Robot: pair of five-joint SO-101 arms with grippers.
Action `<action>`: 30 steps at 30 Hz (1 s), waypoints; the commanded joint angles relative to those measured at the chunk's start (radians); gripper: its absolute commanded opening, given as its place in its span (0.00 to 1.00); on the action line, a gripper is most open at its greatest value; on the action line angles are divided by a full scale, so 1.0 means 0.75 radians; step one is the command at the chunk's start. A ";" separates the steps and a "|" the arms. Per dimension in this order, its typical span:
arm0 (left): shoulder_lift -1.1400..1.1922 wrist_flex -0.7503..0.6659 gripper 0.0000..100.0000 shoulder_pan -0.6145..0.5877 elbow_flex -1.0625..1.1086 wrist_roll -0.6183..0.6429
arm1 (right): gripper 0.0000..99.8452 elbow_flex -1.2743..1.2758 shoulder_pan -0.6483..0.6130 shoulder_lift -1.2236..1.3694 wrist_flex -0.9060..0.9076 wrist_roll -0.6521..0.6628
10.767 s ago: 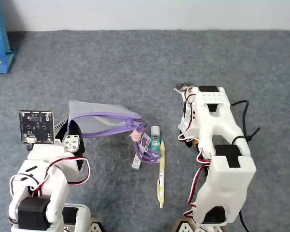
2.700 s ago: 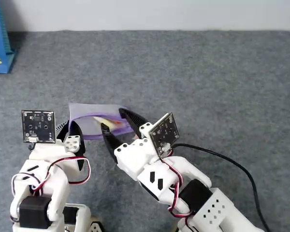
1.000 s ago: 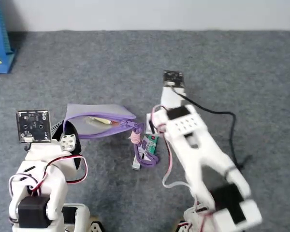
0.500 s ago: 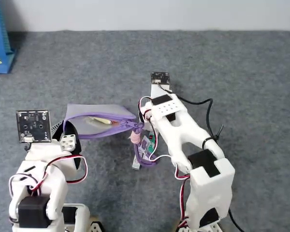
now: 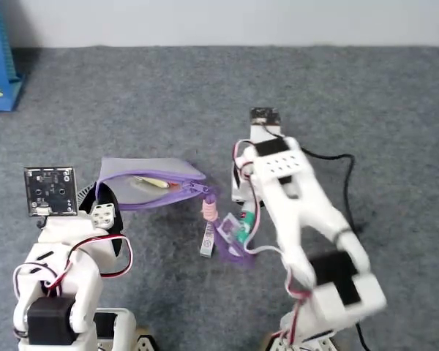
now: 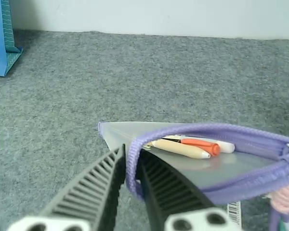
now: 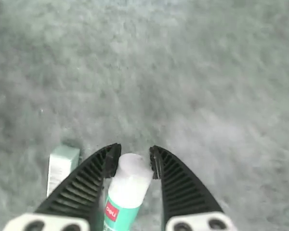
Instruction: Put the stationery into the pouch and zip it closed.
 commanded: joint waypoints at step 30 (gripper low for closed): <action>-0.006 -0.004 0.01 -0.014 -0.011 0.008 | 0.01 0.174 -0.349 -1.599 -0.234 0.113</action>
